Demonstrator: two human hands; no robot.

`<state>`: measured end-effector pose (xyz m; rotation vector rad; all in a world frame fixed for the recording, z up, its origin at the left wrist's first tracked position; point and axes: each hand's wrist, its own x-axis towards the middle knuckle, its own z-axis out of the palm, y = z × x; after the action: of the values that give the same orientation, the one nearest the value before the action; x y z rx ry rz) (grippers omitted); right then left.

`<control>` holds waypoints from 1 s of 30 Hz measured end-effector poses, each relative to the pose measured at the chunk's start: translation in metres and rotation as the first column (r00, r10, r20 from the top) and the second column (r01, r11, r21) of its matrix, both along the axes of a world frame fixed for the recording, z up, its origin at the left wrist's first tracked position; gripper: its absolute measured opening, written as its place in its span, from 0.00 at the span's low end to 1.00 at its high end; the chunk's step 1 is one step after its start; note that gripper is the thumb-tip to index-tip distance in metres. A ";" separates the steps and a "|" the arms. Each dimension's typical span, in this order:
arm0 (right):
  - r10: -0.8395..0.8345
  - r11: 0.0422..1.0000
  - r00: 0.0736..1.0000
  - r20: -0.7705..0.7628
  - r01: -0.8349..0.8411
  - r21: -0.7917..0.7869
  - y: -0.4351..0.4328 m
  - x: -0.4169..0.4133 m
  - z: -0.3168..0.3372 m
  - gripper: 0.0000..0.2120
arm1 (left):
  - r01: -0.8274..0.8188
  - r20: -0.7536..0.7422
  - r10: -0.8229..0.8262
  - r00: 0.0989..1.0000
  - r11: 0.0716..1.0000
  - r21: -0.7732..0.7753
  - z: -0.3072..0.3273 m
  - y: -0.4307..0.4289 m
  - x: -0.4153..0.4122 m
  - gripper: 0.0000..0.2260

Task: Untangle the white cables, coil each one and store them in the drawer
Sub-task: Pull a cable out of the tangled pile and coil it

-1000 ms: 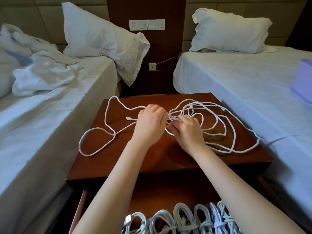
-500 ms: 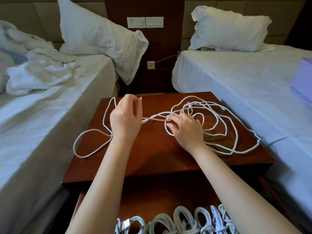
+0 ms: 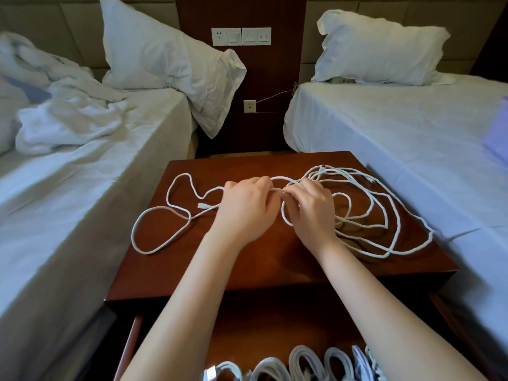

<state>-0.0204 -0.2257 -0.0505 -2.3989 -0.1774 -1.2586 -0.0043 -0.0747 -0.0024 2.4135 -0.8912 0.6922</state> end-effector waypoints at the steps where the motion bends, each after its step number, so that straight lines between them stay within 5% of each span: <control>1: 0.014 1.000 1.000 -0.014 -0.014 0.007 -0.001 0.000 0.000 0.18 | 0.063 -0.012 -0.063 0.998 0.997 -0.047 -0.001 -0.003 -0.001 0.12; 7: -0.011 0.982 0.950 -0.312 0.069 0.176 -0.011 0.004 -0.002 0.05 | 0.115 0.111 -0.071 0.991 0.878 -0.464 0.020 0.033 0.007 0.09; 11: -0.098 0.984 0.961 -0.257 0.132 0.117 -0.016 0.005 -0.008 0.04 | 0.030 0.067 0.021 0.998 0.736 -0.676 0.036 0.061 0.011 0.10; 25: 0.354 0.935 0.927 -0.122 -0.348 0.067 0.048 -0.016 0.036 0.20 | 0.068 -0.091 -0.185 0.978 0.707 -0.704 0.045 0.052 -0.005 0.10; 30: 0.456 0.828 0.855 -0.246 -0.307 0.468 0.053 -0.018 0.041 0.14 | 0.120 -0.165 -0.324 0.931 0.701 -0.703 0.050 0.050 -0.013 0.12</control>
<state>-0.0380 -0.1729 -0.0095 -2.0303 -0.2489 -0.5936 -0.0168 -0.0248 0.0474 1.6393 -0.6407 0.4561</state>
